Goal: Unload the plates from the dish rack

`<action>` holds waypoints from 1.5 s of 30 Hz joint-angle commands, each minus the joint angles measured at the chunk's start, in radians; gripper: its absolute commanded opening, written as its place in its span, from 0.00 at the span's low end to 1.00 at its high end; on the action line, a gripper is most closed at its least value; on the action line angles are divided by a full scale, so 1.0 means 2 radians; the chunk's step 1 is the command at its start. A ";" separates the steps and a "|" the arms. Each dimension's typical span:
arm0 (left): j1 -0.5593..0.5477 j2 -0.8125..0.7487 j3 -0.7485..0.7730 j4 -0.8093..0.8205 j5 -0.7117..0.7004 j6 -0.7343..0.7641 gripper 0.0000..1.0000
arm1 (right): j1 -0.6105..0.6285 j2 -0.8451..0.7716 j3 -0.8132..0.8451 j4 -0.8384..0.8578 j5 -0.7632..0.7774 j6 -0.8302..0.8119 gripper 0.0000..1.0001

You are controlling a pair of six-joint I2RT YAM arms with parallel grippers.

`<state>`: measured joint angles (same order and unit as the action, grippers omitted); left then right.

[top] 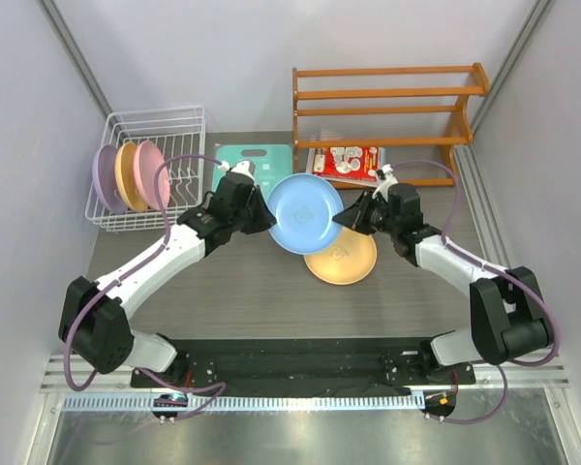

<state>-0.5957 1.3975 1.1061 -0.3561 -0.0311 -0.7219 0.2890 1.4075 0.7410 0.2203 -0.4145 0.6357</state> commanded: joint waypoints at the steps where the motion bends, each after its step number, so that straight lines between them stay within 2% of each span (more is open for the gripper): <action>1: -0.002 -0.018 -0.004 0.035 0.005 -0.003 0.00 | 0.000 -0.025 -0.005 0.003 0.017 -0.022 0.01; 2: -0.002 -0.018 -0.005 0.039 0.003 -0.003 0.00 | 0.000 -0.033 -0.005 -0.006 0.030 -0.029 0.01; 3: -0.002 -0.020 -0.006 0.039 0.000 -0.003 0.07 | 0.000 -0.038 -0.006 -0.019 0.038 -0.032 0.01; 4: -0.002 -0.021 -0.007 0.039 -0.003 -0.002 0.25 | 0.000 -0.044 -0.007 -0.025 0.045 -0.033 0.01; 5: -0.002 -0.020 -0.007 0.038 -0.010 -0.001 0.32 | 0.000 -0.056 -0.008 -0.033 0.067 -0.036 0.01; 6: -0.002 -0.019 -0.006 0.037 -0.013 0.001 0.45 | 0.000 -0.064 -0.009 -0.051 0.079 -0.036 0.01; 7: -0.002 -0.019 -0.006 0.035 -0.018 0.004 0.68 | 0.000 -0.072 -0.011 -0.062 0.094 -0.036 0.01; 8: -0.002 -0.019 -0.002 0.027 -0.024 0.009 0.76 | 0.000 -0.080 -0.012 -0.082 0.107 -0.039 0.01; 10: -0.002 -0.021 -0.001 0.010 -0.057 0.020 0.99 | 0.000 -0.106 -0.017 -0.106 0.150 -0.042 0.01; 14: -0.002 -0.040 0.007 -0.024 -0.158 0.056 0.99 | 0.000 -0.129 -0.014 -0.197 0.197 -0.049 0.01; 15: -0.002 -0.044 0.011 -0.031 -0.206 0.074 0.99 | 0.000 -0.131 -0.015 -0.206 0.202 -0.049 0.01; 17: -0.002 -0.051 0.015 -0.041 -0.259 0.092 0.99 | 0.000 -0.133 -0.015 -0.228 0.205 -0.049 0.01; 22: -0.001 -0.064 0.023 -0.043 -0.425 0.155 0.99 | -0.001 -0.132 -0.018 -0.251 0.222 -0.049 0.02; 26: -0.001 -0.052 0.031 -0.047 -0.509 0.176 0.99 | 0.000 -0.122 -0.019 -0.259 0.215 -0.048 0.03; 31: -0.001 -0.048 0.034 -0.053 -0.516 0.173 1.00 | 0.000 -0.111 -0.017 -0.258 0.214 -0.051 0.05; 35: -0.001 -0.048 0.031 -0.050 -0.507 0.165 1.00 | -0.001 -0.100 -0.009 -0.259 0.213 -0.056 0.14; 37: -0.001 -0.048 0.031 -0.051 -0.511 0.164 0.99 | 0.000 -0.096 -0.007 -0.259 0.190 -0.055 0.17; 40: -0.001 -0.053 0.031 -0.044 -0.511 0.166 0.99 | 0.000 -0.096 -0.004 -0.255 0.181 -0.059 0.27; 43: -0.001 -0.055 0.030 -0.035 -0.511 0.173 1.00 | 0.000 -0.096 -0.002 -0.254 0.182 -0.065 0.51; 45: -0.001 -0.051 0.031 -0.028 -0.512 0.178 0.99 | 0.000 -0.099 0.002 -0.259 0.187 -0.066 0.60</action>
<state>-0.5991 1.3006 1.1423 -0.4625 -1.0119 -0.3805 0.2886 1.2182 0.6941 -0.3214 -0.0284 0.5213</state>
